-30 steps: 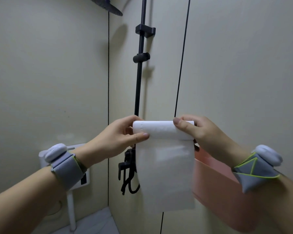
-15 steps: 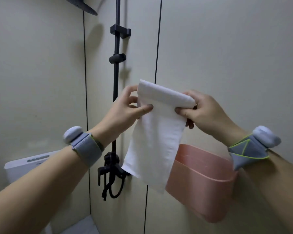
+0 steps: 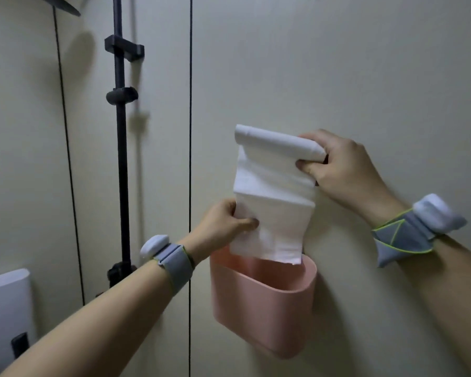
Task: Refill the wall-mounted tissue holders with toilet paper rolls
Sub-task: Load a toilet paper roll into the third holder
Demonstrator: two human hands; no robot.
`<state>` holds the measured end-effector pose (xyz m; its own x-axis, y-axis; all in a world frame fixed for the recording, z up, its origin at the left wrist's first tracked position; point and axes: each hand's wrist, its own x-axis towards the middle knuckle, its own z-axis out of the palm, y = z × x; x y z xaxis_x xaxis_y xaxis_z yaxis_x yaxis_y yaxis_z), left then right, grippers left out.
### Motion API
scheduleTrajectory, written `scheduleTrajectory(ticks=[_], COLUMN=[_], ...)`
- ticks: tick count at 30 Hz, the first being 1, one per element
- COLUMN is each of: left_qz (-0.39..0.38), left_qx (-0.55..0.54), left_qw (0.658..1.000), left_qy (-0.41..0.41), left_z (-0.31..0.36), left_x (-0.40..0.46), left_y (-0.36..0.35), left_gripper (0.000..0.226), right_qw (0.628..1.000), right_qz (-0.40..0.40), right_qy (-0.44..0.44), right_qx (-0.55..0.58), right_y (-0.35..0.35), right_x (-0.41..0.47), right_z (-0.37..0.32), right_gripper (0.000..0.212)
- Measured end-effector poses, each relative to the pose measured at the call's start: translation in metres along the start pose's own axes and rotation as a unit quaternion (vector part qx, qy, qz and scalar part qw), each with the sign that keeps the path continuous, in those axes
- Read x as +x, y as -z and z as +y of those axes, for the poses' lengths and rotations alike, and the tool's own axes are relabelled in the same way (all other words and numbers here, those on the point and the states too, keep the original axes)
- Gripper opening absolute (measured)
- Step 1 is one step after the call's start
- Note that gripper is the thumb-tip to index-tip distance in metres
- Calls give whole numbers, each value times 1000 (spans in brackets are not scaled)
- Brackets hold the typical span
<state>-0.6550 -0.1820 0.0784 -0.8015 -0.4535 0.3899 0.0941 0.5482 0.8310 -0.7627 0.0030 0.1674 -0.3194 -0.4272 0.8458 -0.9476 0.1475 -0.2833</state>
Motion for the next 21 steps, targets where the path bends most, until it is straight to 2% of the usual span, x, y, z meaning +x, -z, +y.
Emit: scheduleTrajectory(ticks=[2, 4, 6, 10, 13, 15, 18, 21], left_qz=[-90, -119, -82, 50, 23, -5, -5, 11], left_qx=[89, 154, 106, -27, -107, -84, -62, -77], left_qw=[992, 981, 991, 998, 989, 989, 985, 980], left_qy=[10, -8, -21, -31, -96, -120, -160, -183], left_z=[-9, -17, -22, -23, -15, -6, 1, -1], left_x=[-1, -5, -4, 0, -1, 1, 9, 18], left_y=[-4, 3, 15, 47, 58, 56, 51, 47], left_gripper=[24, 25, 25, 50, 52, 41, 25, 22], right_qw=[1000, 999, 998, 992, 987, 982, 969, 981], right_qz=[-16, -37, -68, -122, -156, -184, -218, -186], right_qy=[-6, -12, -19, -27, -22, -23, -32, 34], right_qx=[-2, -3, -5, 1, 10, 41, 112, 38], right_y=[1, 1, -3, -22, -33, -35, -28, -26], right_x=[-3, -7, -13, -30, -34, -32, -31, -33], right_z=[3, 5, 8, 14, 17, 20, 25, 26], right_gripper=[31, 30, 28, 25, 27, 28, 32, 53])
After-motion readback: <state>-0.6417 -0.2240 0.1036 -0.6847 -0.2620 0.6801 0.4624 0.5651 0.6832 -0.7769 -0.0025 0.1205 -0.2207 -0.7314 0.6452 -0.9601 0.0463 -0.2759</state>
